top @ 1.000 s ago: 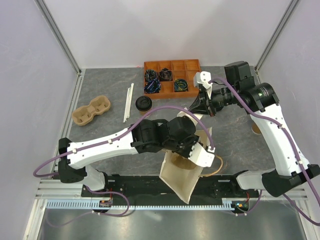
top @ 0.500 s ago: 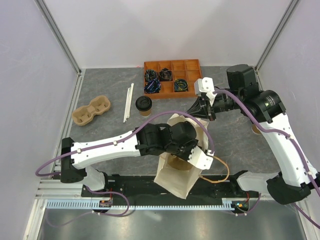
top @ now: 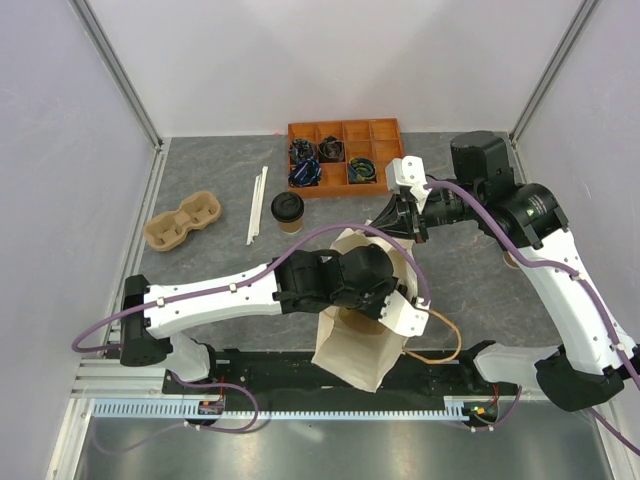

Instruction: Pack the takeout coffee

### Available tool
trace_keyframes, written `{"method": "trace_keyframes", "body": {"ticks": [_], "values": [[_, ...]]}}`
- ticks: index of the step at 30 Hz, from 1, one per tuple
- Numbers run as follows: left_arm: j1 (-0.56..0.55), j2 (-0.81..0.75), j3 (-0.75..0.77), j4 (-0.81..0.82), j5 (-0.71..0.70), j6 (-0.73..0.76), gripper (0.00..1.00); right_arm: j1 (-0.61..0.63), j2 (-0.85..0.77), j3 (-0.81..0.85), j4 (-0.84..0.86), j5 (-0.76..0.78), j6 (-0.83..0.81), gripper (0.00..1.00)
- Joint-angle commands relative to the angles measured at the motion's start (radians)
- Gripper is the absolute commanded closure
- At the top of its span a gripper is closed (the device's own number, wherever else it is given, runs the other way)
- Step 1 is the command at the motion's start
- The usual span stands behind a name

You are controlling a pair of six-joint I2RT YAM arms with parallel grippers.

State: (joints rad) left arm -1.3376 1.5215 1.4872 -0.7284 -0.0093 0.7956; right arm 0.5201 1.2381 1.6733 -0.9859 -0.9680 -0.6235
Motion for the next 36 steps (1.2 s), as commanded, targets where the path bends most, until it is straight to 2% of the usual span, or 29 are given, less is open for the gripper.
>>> {"method": "trace_keyframes", "body": {"ticks": [1, 4, 12, 19, 29, 36], "values": [[-0.005, -0.037, 0.001, 0.041, -0.035, -0.025, 0.61, 0.008, -0.006, -0.007, 0.043, -0.035, 0.005, 1.0], [-0.005, -0.044, 0.01, 0.041, -0.044, -0.027, 0.52, 0.008, -0.006, -0.012, 0.044, -0.034, 0.005, 1.0], [-0.003, -0.046, 0.1, 0.027, -0.055, -0.033, 0.41, 0.008, -0.005, -0.04, 0.05, -0.006, 0.002, 1.0], [-0.005, -0.05, 0.191, 0.009, -0.061, -0.019, 0.25, 0.008, -0.005, -0.067, 0.059, 0.034, -0.013, 1.0], [-0.003, -0.076, 0.249, -0.016, -0.07, -0.004, 0.2, 0.004, 0.007, -0.092, 0.072, 0.127, -0.018, 1.0], [-0.005, -0.118, 0.223, -0.028, -0.038, -0.018, 0.18, -0.006, 0.05, -0.092, 0.089, 0.187, 0.071, 1.0]]}}
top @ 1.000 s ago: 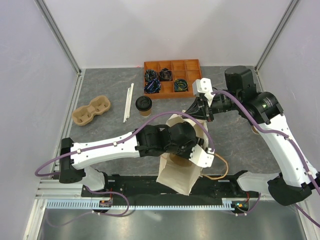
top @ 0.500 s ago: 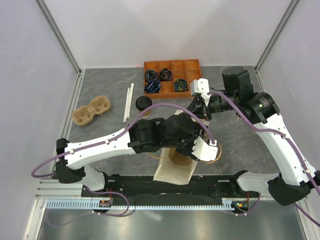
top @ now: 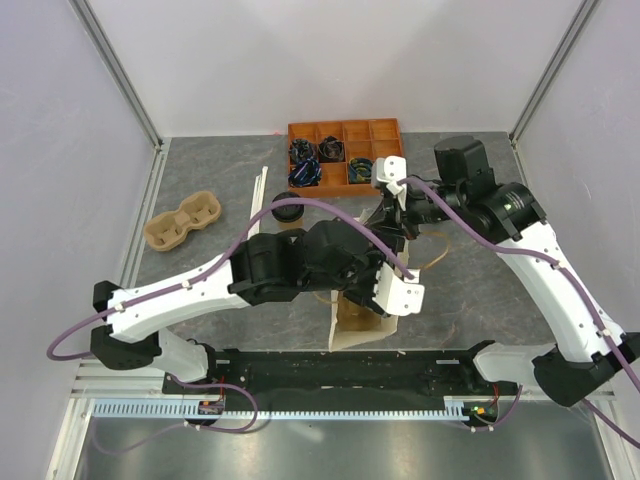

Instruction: Pack the takeout coffee

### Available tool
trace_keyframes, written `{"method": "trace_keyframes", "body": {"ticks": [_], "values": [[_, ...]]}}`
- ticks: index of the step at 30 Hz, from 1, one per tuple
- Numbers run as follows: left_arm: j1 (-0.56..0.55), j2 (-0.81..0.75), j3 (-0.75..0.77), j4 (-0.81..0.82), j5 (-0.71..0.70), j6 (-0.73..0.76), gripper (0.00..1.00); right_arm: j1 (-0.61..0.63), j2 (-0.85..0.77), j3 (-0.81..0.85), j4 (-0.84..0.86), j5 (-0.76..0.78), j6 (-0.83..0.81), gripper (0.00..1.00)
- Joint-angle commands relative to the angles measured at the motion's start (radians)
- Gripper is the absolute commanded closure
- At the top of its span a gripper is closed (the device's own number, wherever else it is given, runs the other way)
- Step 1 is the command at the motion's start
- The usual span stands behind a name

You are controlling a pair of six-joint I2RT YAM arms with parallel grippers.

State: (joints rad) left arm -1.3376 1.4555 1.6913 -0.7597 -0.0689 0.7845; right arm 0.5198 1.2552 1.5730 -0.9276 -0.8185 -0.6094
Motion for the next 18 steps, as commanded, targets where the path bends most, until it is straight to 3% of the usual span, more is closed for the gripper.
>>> {"method": "trace_keyframes", "body": {"ticks": [1, 6, 11, 18], "values": [[-0.003, -0.06, 0.016, 0.006, 0.03, -0.011, 0.18, -0.007, 0.038, 0.015, 0.032, 0.039, 0.065, 1.0], [0.006, -0.113, -0.002, 0.065, 0.053, -0.06, 0.19, -0.006, 0.041, 0.007, 0.036, 0.077, 0.088, 1.0], [0.046, -0.167, -0.016, 0.167, 0.064, -0.16, 0.19, -0.009, 0.041, 0.002, 0.035, 0.214, 0.183, 1.0], [0.289, -0.219, 0.044, 0.18, 0.201, -0.448, 0.14, -0.012, 0.027, -0.014, 0.03, 0.4, 0.364, 1.0]]}}
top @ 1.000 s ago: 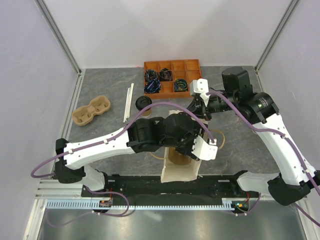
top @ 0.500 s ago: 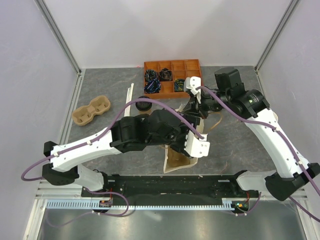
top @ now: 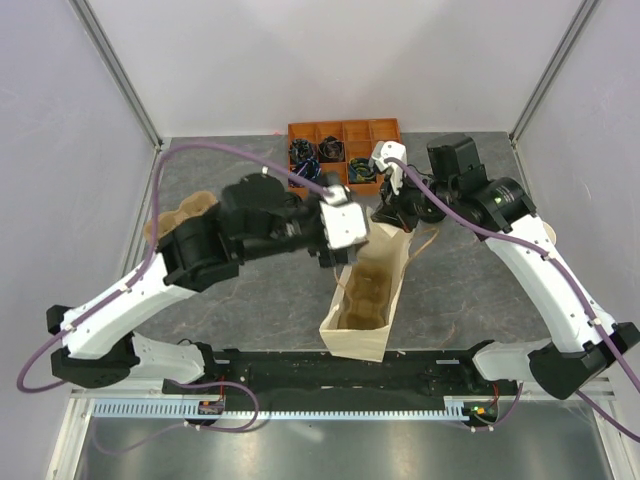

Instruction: Pack the takeout coffee

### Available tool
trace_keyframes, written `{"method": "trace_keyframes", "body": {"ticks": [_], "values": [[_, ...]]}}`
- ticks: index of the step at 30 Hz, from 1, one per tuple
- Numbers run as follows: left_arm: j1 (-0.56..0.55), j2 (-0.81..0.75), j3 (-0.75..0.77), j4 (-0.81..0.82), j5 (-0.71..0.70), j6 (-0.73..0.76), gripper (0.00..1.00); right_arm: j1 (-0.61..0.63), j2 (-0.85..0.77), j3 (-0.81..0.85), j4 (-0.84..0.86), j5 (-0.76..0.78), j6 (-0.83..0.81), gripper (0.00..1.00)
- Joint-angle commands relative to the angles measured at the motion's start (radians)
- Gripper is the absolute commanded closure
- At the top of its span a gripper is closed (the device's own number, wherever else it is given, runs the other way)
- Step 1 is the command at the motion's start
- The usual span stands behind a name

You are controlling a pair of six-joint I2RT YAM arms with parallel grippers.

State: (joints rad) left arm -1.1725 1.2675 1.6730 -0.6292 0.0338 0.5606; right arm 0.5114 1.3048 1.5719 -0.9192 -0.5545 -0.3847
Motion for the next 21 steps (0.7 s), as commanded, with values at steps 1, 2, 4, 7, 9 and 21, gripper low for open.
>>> {"method": "trace_keyframes", "body": {"ticks": [1, 2, 4, 7, 9, 21], "values": [[0.158, -0.034, 0.071, 0.043, 0.136, -0.257, 0.14, -0.004, -0.029, -0.021, 0.022, 0.154, 0.154, 1.0], [0.19, -0.034, 0.079, 0.03, 0.153, -0.286, 0.14, -0.004, -0.036, -0.041, 0.025, 0.198, 0.17, 1.0], [0.269, -0.043, 0.076, 0.022, 0.178, -0.341, 0.13, -0.005, -0.058, -0.065, 0.031, 0.249, 0.227, 1.0], [0.356, -0.037, 0.067, -0.003, 0.193, -0.408, 0.13, -0.008, -0.081, -0.098, 0.042, 0.352, 0.309, 1.0], [0.426, -0.017, 0.06, -0.024, 0.219, -0.462, 0.13, -0.02, -0.087, -0.101, 0.048, 0.422, 0.355, 1.0], [0.678, 0.087, -0.032, -0.072, 0.449, -0.639, 0.12, -0.12, -0.116, -0.003, -0.096, 0.271, 0.189, 0.38]]}}
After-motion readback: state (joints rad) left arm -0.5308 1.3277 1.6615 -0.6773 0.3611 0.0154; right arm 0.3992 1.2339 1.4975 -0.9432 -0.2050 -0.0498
